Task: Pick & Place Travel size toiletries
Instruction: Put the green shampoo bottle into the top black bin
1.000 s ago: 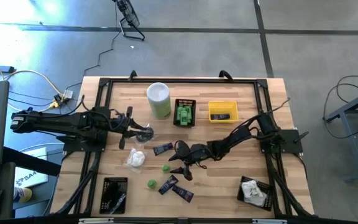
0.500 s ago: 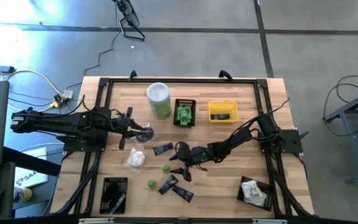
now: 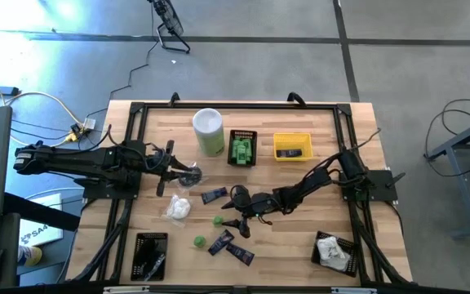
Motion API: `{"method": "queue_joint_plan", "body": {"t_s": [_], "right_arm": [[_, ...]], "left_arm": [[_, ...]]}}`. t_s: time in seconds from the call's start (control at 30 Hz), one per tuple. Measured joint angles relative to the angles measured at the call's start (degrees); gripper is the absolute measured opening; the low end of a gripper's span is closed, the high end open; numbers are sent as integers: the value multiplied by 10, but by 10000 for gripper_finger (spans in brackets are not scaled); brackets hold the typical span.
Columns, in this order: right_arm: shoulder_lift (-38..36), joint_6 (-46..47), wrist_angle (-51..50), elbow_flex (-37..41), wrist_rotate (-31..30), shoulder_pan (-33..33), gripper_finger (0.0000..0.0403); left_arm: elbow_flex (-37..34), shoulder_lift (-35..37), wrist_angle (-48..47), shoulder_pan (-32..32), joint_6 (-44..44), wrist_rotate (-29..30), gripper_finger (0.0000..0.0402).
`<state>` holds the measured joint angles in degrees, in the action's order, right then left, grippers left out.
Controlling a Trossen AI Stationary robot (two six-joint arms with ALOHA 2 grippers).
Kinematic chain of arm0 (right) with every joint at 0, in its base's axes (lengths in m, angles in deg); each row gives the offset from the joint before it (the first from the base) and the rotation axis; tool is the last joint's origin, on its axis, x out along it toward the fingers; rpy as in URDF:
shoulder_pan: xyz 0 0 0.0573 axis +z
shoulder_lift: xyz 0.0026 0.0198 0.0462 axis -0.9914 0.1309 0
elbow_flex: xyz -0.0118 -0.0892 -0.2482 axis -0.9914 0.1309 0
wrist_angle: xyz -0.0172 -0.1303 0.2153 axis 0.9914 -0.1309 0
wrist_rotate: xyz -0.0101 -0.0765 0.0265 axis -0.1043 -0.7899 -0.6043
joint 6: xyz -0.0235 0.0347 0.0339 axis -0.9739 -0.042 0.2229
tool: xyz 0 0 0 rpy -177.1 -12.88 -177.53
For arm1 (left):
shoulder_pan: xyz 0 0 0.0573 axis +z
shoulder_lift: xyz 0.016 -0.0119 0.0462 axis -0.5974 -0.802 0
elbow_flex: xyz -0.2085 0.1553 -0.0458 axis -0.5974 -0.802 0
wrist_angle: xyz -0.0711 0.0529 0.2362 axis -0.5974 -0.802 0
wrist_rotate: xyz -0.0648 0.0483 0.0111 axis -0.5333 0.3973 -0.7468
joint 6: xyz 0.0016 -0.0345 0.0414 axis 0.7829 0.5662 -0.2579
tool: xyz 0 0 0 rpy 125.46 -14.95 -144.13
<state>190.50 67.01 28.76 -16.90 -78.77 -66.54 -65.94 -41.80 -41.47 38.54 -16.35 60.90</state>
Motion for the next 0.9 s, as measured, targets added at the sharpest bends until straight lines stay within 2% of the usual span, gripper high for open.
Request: {"method": "queue_joint_plan", "body": {"t_s": [0.4,0.7,0.9], "right_arm": [[0,0,-3,-9,24,2,286],[70,-4,-15,-80,51,-2,286],[74,-4,-14,-91,52,-6,286]], "left_arm": [[0,0,0,0,0,0,61],[0,0,2,0,0,-1,61],[1,0,0,0,0,-2,61]]}}
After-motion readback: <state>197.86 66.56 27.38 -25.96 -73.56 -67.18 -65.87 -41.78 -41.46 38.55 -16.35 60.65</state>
